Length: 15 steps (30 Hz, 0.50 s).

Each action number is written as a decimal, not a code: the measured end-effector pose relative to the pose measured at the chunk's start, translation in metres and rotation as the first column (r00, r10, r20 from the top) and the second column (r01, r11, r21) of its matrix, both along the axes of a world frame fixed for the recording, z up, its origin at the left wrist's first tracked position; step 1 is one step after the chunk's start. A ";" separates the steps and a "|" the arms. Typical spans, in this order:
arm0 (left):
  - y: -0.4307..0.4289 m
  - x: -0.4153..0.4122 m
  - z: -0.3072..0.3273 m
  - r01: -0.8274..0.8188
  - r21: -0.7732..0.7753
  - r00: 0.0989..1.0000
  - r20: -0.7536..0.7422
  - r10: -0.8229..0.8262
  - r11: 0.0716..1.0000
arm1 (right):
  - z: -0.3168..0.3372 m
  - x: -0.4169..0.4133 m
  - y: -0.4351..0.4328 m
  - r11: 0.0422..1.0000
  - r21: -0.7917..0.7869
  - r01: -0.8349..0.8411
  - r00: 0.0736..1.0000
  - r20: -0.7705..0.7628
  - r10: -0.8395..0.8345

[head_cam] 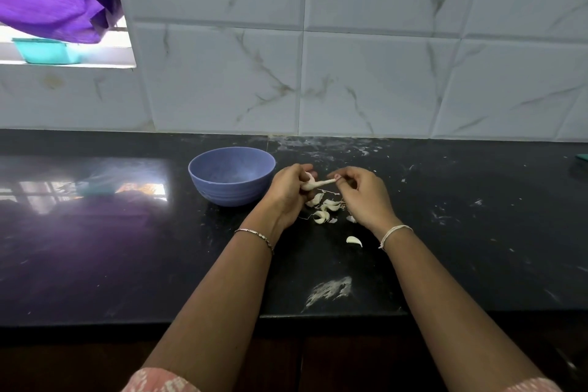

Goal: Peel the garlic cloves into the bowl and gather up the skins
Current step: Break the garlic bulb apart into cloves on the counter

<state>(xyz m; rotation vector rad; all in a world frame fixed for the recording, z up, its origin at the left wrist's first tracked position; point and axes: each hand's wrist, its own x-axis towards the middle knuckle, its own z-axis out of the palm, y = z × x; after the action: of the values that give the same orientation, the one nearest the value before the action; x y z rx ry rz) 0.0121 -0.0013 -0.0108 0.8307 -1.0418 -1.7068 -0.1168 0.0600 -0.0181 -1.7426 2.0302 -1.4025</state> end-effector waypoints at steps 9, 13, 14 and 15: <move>0.003 -0.002 -0.004 0.147 -0.130 0.989 -0.002 -0.148 0.981 | 0.004 0.008 0.000 0.989 -0.079 -0.128 0.935 0.322 0.146; 0.004 0.001 -0.006 0.167 -0.220 0.985 0.008 -0.170 0.961 | 0.004 0.004 0.000 0.988 -0.061 -0.139 0.923 0.353 0.152; 0.004 0.002 -0.006 0.144 -0.223 0.989 -0.005 -0.148 0.964 | 0.005 0.003 0.001 0.986 -0.072 -0.151 0.900 0.402 0.167; 0.004 0.003 -0.007 0.121 -0.216 0.991 -0.028 -0.130 0.969 | 0.006 0.003 0.001 0.981 -0.095 -0.169 0.868 0.456 0.194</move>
<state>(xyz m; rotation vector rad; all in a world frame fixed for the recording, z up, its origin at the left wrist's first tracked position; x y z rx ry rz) 0.0150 0.0031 -0.0175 0.5991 -1.2470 -1.6734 -0.1137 0.0610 -0.0121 -1.3921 1.5477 -1.6277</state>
